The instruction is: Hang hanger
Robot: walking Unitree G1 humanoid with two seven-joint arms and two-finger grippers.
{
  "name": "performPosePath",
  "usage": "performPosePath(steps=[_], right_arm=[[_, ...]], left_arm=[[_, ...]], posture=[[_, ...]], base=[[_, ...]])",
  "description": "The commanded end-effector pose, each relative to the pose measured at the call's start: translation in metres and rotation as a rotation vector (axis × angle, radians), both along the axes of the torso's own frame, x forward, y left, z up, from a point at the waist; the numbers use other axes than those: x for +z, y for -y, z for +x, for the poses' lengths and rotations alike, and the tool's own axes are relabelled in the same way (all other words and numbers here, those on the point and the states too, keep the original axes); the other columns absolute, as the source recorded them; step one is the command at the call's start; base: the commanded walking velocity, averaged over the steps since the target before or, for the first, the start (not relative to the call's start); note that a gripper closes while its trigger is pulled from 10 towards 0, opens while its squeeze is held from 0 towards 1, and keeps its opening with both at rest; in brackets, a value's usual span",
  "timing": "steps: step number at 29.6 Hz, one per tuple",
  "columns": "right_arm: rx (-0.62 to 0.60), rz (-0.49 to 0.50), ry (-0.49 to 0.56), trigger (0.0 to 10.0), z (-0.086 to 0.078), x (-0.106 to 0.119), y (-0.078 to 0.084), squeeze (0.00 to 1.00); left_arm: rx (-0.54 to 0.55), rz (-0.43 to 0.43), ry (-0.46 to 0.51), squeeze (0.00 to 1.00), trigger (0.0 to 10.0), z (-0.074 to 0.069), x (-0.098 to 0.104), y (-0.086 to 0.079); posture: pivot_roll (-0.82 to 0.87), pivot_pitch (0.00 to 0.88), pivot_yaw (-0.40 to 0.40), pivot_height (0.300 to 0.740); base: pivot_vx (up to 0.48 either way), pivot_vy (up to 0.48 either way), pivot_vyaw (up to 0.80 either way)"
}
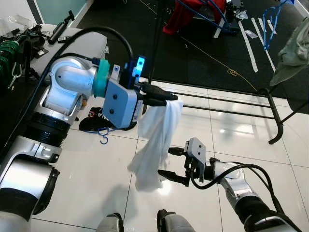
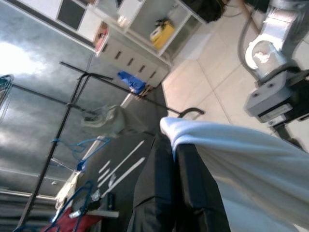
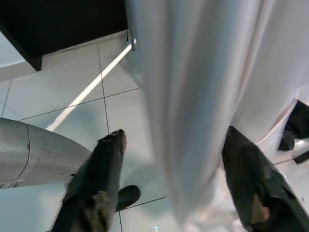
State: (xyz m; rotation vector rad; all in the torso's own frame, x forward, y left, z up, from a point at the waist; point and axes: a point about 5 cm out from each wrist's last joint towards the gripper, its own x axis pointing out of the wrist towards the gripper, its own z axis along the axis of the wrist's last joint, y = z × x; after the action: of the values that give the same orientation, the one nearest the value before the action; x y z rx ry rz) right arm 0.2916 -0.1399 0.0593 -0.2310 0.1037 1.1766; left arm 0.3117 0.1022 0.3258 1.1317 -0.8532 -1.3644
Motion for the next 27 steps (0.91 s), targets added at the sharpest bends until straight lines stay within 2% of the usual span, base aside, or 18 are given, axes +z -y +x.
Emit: performPosePath(steps=[1, 10, 11, 12, 22, 27], right_arm=[[-0.028, -0.022, -0.033, 3.4, -0.006, -0.010, 0.008, 0.00], [-0.074, -0.071, -0.078, 3.3, -0.013, -0.023, 0.019, 0.00], [-0.084, -0.080, -0.086, 3.1, -0.015, -0.025, 0.021, 0.00], [-0.098, -0.080, -0.091, 0.0, -0.015, -0.026, 0.023, 0.00], [-0.131, -0.055, -0.104, 0.0, -0.013, -0.025, 0.026, 0.00], [-0.149, -0.010, -0.117, 0.0, -0.009, -0.021, 0.025, 0.00]], left_arm=[[0.010, -0.043, 0.026, 0.00, 0.0, 0.000, 0.013, -0.002], [0.057, -0.098, 0.047, 0.00, 0.0, 0.006, 0.029, -0.012], [0.068, -0.099, 0.046, 0.00, 0.0, 0.008, 0.030, -0.014], [0.078, -0.097, 0.046, 0.00, 0.0, 0.010, 0.030, -0.016], [0.091, -0.098, 0.040, 0.00, 0.0, 0.013, 0.029, -0.017], [0.097, -0.101, 0.032, 0.00, 0.0, 0.015, 0.028, -0.018]], posture=[[0.01, 0.103, -0.044, 0.740], [0.01, 0.104, -0.047, 0.740], [0.01, 0.104, -0.047, 0.740], [0.01, 0.105, -0.048, 0.740], [0.01, 0.106, -0.047, 0.740], [0.01, 0.107, -0.049, 0.740]], base=[[0.000, 0.000, 0.00], [0.000, 0.000, 0.00], [0.000, 0.000, 0.00], [0.000, 0.000, 0.00], [0.000, 0.000, 0.00], [0.000, 0.000, 0.00]])
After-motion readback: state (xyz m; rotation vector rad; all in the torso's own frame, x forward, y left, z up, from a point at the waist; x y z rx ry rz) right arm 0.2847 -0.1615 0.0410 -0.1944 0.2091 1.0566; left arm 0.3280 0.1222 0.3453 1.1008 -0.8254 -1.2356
